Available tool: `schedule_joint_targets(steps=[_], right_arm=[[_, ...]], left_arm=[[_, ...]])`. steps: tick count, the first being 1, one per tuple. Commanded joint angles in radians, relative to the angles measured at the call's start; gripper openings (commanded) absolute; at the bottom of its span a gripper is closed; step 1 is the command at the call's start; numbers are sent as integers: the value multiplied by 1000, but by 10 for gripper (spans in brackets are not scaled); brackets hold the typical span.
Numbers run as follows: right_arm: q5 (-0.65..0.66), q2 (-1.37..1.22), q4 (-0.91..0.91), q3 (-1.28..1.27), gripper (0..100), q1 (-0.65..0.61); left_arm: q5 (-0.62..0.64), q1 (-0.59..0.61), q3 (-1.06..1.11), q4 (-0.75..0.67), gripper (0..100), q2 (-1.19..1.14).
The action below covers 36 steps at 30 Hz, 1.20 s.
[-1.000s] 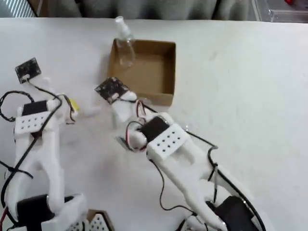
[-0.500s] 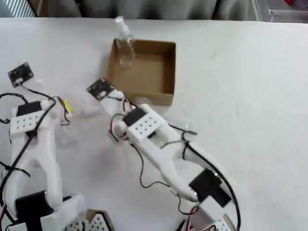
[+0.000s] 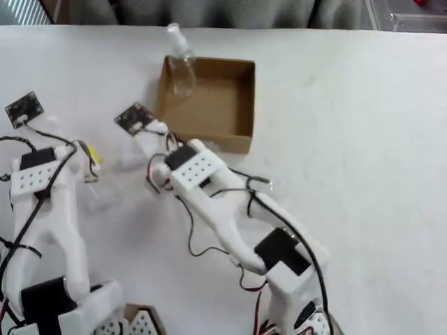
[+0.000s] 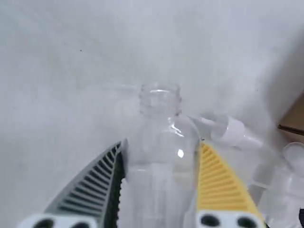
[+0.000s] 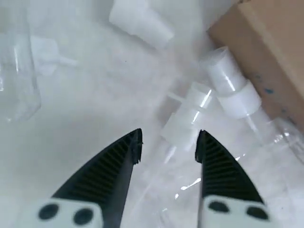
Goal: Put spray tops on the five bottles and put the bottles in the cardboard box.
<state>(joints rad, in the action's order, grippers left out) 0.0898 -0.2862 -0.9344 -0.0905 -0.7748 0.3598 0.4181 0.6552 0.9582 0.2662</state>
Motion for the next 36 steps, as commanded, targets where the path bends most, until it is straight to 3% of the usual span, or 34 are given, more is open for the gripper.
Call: schedule_joint_targets(steps=[1,15,24,36], right_arm=[[3,-5,-33,74,189,30],[2,-153,-39,175,180,42],[3,-268,-165,339,176,44],[3,-325,-282,483,51,97]], left_arm=[[-6,8,-52,-25,24,4],[-6,7,-52,-25,24,-2],[-6,5,-48,-25,24,-2],[-6,5,-46,-21,24,-4]])
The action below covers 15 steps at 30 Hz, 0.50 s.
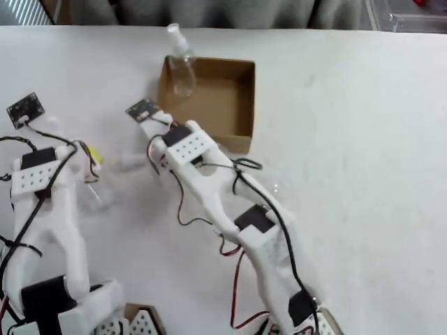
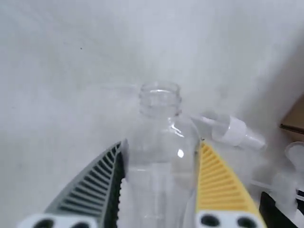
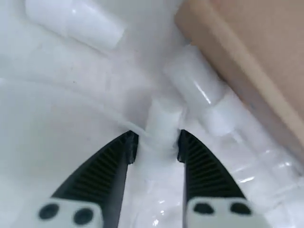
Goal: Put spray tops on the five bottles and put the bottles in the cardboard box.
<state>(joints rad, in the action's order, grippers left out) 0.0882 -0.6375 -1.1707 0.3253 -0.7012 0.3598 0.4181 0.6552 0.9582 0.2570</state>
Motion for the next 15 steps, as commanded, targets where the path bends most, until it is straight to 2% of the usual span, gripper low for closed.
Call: schedule_joint_targets(steps=[1,11,15], right_arm=[[5,27,-64,81,37,25],[6,27,-366,276,19,25],[52,27,-438,304,17,16]], left_arm=[[-6,5,-46,-21,24,5],[-11,5,-46,-17,24,12],[-11,4,-46,-17,24,12]])
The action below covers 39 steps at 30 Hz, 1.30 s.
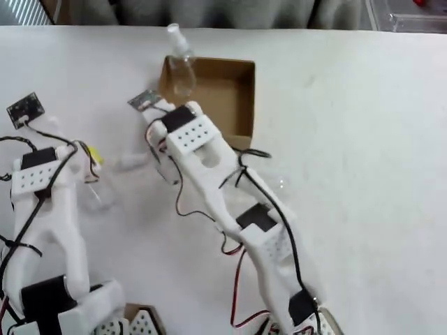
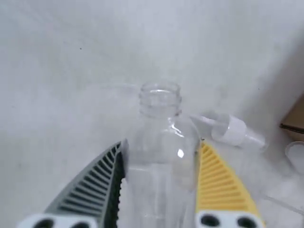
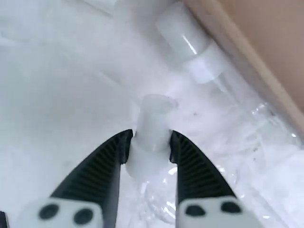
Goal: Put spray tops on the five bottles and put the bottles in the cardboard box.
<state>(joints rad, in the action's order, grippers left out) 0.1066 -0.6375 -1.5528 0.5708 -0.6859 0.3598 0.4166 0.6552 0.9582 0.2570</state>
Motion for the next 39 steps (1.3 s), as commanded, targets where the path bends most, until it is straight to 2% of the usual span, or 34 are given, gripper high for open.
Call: schedule_joint_targets(steps=[1,9,18,23,28,33,39], right_arm=[[35,27,-67,60,17,-5],[37,111,-166,34,17,-77],[40,372,-131,-215,17,-76],[43,541,7,-396,16,-54],[110,716,203,-595,16,-12],[118,835,389,-736,18,50],[112,915,596,-910,18,47]], left_arm=[[-11,5,-44,-17,24,12],[-14,-19,-46,-17,24,13],[-15,-21,-51,-20,24,15],[-17,-53,-46,-17,24,15],[-100,-81,-44,-17,24,48],[-100,-120,26,-34,24,180],[-106,-202,114,-58,24,383]])
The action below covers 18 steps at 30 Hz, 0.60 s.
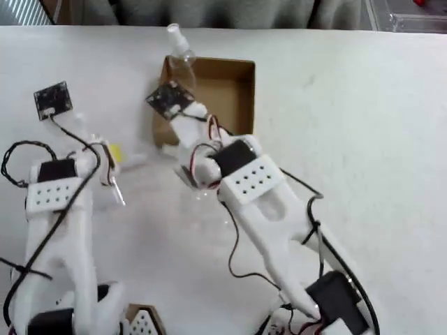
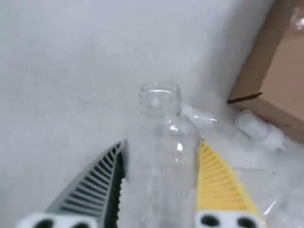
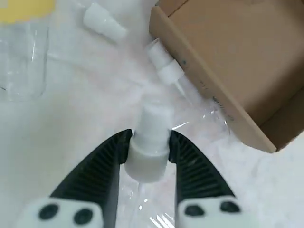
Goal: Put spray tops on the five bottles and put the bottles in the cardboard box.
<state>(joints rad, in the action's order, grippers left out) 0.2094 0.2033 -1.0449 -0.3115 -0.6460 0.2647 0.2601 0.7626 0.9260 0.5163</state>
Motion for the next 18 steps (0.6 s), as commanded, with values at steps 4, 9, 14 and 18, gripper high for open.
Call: schedule_joint_targets(steps=[4,9,14,18], right_arm=[[9,168,140,-83,16,12],[-25,314,143,-135,15,13],[-262,435,166,-170,15,24],[-419,526,303,-249,15,70]], left_arm=[[-11,-87,68,-26,27,272],[-11,-137,149,-43,27,441],[-12,-183,264,-143,27,561],[-12,-206,327,-176,28,642]])
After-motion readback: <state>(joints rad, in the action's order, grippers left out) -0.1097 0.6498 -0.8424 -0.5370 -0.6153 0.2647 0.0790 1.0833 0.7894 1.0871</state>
